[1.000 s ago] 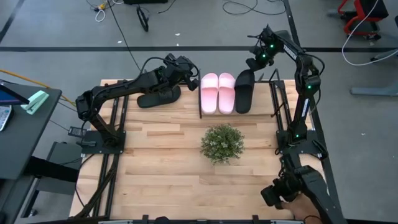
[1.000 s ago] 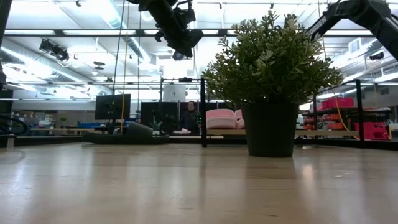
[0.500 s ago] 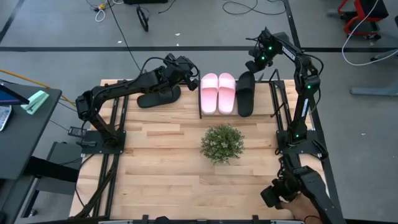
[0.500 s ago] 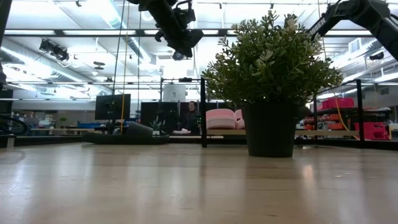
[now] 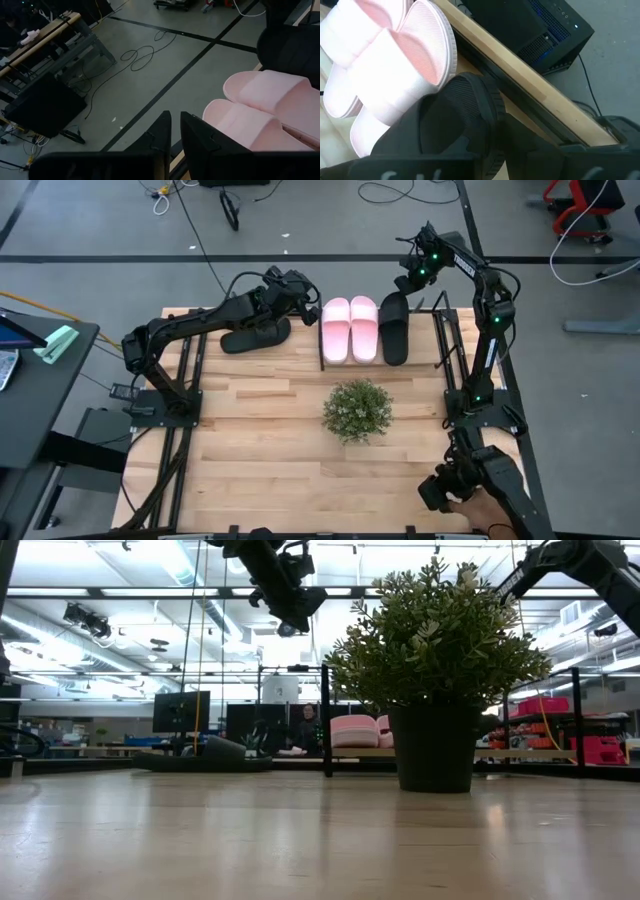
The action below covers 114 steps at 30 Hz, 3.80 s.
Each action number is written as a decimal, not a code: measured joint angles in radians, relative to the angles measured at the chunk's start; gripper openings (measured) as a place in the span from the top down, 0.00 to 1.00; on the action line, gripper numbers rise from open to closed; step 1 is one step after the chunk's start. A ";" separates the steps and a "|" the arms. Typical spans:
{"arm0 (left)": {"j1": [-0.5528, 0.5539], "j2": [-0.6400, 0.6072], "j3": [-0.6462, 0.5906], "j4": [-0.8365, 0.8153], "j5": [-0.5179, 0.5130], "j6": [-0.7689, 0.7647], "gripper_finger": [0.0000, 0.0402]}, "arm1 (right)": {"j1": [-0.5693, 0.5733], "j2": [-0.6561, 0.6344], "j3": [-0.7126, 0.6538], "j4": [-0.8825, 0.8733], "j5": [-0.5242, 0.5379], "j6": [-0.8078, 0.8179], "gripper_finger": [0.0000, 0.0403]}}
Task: Pick and place slides into the shelf
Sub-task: Put the bottom black slide on the shelf, then put the black slide on the shelf
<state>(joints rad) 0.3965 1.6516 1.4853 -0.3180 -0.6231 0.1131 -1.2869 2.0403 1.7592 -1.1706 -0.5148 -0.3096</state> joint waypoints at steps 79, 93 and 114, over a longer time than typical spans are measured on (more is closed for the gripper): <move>0.000 0.043 0.000 0.038 0.019 -0.049 0.92 | 0.106 -0.027 0.002 -0.225 0.430 0.122 0.99; -0.007 0.043 0.000 0.075 0.019 -0.048 0.90 | 0.113 -0.027 0.002 -0.243 0.378 0.194 0.99; -0.073 0.037 0.000 0.080 0.020 -0.048 0.89 | 0.186 -0.027 0.001 -0.193 0.137 0.179 1.00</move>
<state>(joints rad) 0.3234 1.6888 1.4849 -0.2379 -0.6029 0.0650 -1.1011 2.0132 1.7603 -1.3640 -0.3779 -0.1307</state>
